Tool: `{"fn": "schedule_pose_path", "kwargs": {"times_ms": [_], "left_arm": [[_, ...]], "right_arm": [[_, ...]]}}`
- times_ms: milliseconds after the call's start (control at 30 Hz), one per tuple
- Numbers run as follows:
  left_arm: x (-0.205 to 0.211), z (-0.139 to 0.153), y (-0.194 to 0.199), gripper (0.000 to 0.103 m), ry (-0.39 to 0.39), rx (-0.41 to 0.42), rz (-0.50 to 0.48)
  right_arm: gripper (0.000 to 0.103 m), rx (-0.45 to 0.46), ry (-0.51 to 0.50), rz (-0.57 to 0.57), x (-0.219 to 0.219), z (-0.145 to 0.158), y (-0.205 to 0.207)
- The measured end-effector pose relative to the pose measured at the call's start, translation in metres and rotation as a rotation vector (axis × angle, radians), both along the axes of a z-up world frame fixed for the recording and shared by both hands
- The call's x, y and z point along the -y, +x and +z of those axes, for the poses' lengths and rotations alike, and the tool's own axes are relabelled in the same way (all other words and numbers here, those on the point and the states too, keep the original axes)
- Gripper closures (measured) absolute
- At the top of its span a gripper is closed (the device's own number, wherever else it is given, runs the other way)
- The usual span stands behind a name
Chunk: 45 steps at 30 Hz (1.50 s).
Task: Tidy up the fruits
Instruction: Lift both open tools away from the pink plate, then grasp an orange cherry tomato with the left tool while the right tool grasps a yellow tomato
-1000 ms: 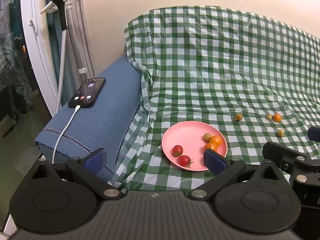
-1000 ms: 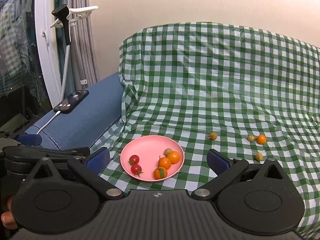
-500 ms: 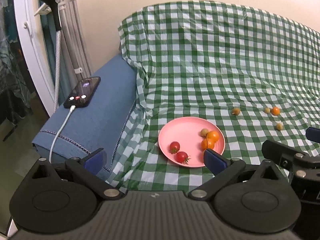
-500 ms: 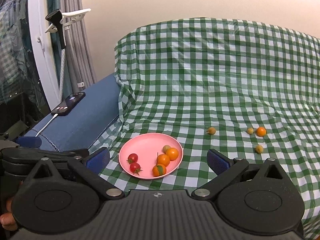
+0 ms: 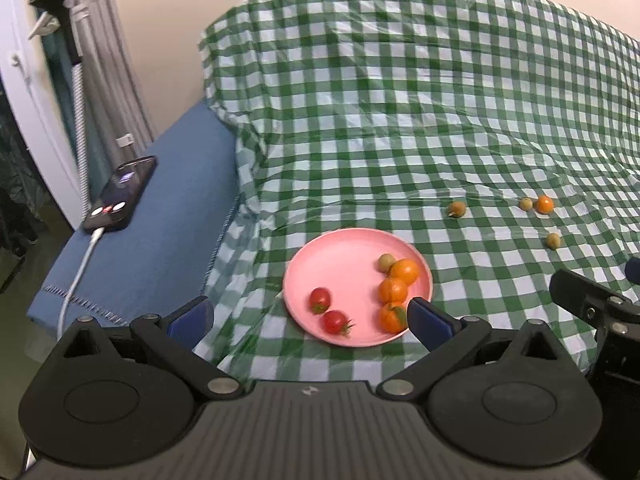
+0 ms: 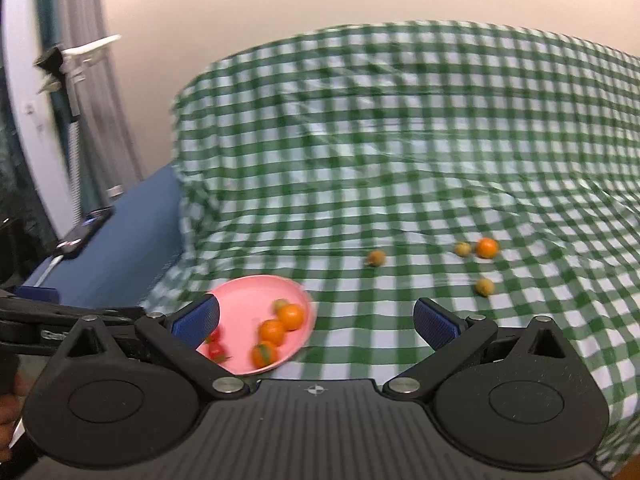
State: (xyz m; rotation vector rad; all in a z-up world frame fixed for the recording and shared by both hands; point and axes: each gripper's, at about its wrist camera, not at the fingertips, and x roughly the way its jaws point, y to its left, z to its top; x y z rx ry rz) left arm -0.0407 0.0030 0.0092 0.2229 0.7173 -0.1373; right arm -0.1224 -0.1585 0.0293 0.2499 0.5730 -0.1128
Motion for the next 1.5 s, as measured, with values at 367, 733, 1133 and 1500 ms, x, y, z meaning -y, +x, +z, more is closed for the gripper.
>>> {"fn": "schedule_pose_path", "kwargs": {"times_ms": [367, 733, 1133, 1500], "left_arm": [[0.091, -0.015, 0.084, 0.000, -0.053, -0.109, -0.090], [0.190, -0.072, 0.199, 0.000, -0.052, -0.164, -0.150], [0.244, -0.157, 0.297, 0.000, -0.008, -0.314, -0.220], [0.248, -0.192, 0.324, 0.000, -0.016, -0.409, -0.271]], "right_arm": [[0.001, -0.102, 0.011, -0.262, 0.092, -0.048, 0.037], [0.001, -0.154, -0.015, -0.376, 0.171, -0.108, 0.113], [0.002, -0.222, -0.039, -0.153, 0.208, -0.174, 0.231], [0.020, -0.283, -0.086, -0.088, 0.225, -0.212, 0.283]]}}
